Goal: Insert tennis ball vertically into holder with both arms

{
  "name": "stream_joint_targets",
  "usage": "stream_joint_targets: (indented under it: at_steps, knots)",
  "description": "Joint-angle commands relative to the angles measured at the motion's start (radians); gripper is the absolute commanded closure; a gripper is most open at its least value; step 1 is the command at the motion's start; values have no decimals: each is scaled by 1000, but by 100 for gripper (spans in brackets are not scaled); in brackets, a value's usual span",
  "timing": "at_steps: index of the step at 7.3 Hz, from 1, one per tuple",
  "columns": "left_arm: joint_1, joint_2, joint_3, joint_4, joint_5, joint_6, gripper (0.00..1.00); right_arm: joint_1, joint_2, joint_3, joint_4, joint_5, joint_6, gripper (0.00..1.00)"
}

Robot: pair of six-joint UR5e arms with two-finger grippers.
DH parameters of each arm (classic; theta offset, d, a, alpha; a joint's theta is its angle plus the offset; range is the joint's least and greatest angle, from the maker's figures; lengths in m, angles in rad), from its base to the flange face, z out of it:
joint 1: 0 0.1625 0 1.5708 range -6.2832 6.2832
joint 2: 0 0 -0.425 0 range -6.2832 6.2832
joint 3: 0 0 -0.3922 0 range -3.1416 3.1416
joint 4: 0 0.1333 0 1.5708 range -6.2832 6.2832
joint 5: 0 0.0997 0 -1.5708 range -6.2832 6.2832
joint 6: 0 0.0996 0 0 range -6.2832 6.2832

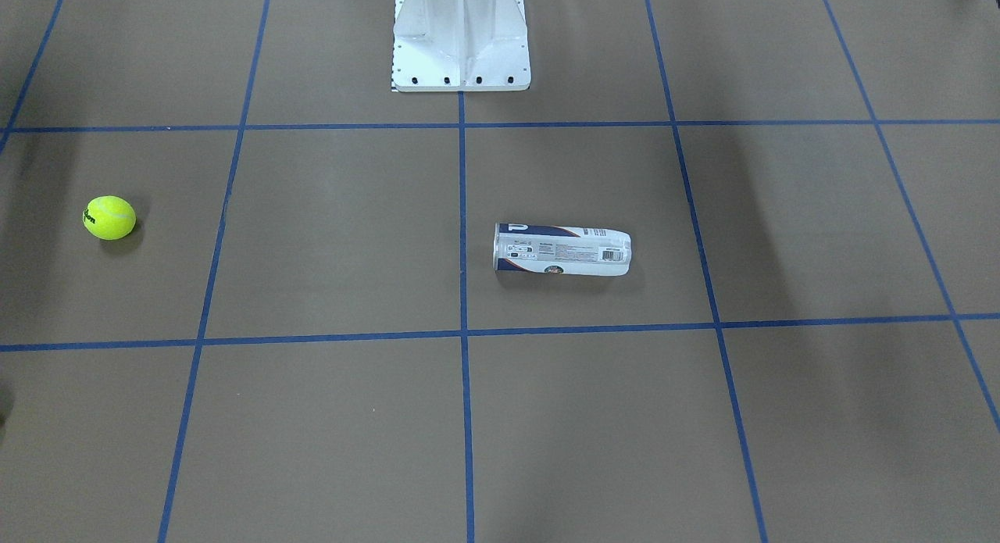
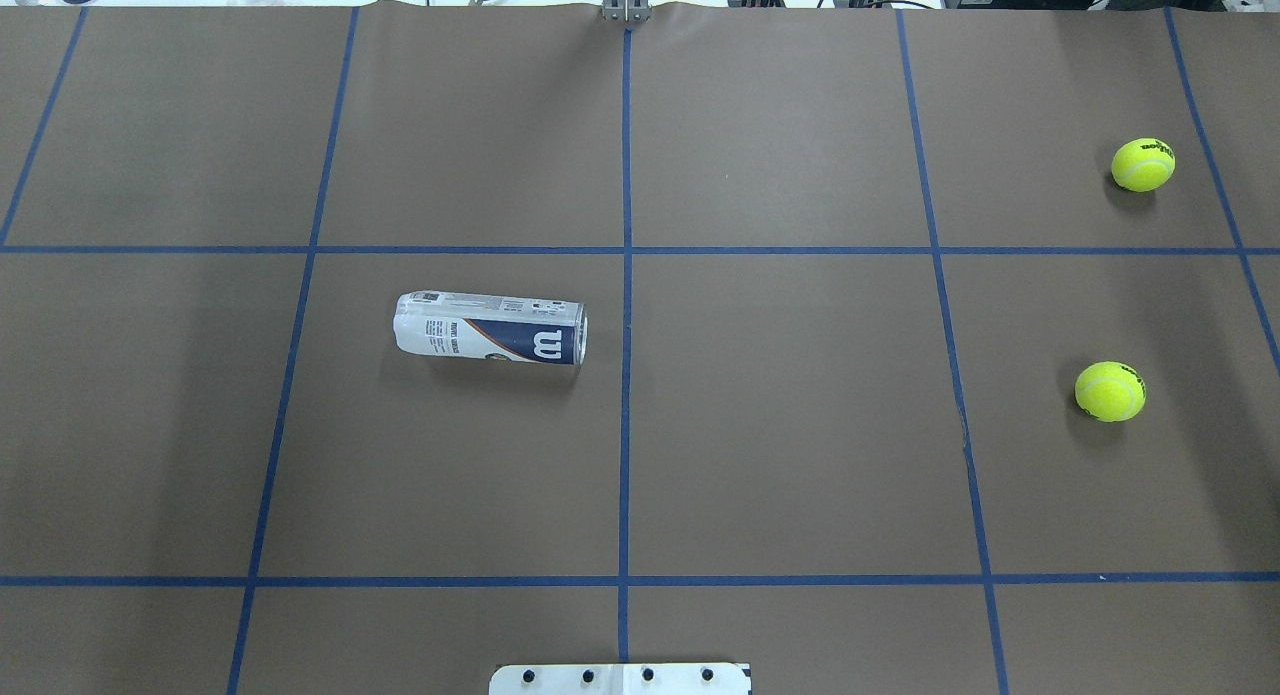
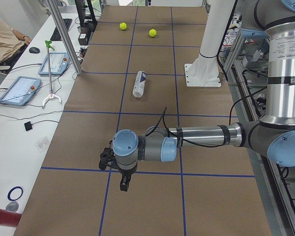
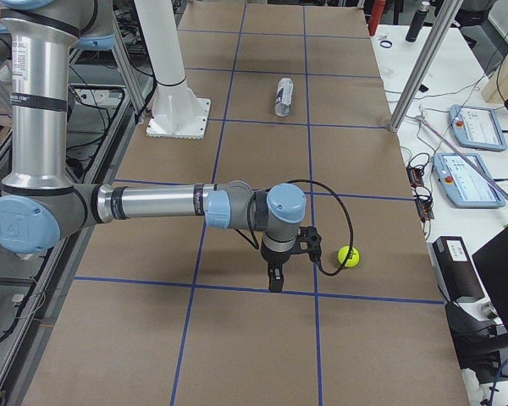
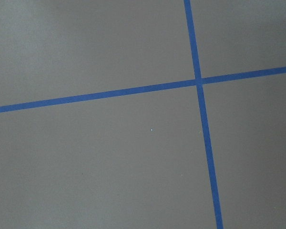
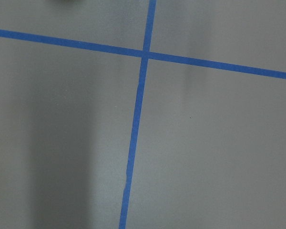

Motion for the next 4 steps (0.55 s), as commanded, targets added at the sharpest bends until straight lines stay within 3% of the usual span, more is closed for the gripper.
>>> stream_joint_targets:
  at_steps: [1,4]
  knots:
    - [0,-1,0,0,-1,2,1,0,0,0,1,0,-1,1]
    - [-2,-1,-9,-4,-1,3,1,0,0,-8,0,-2,-1,0]
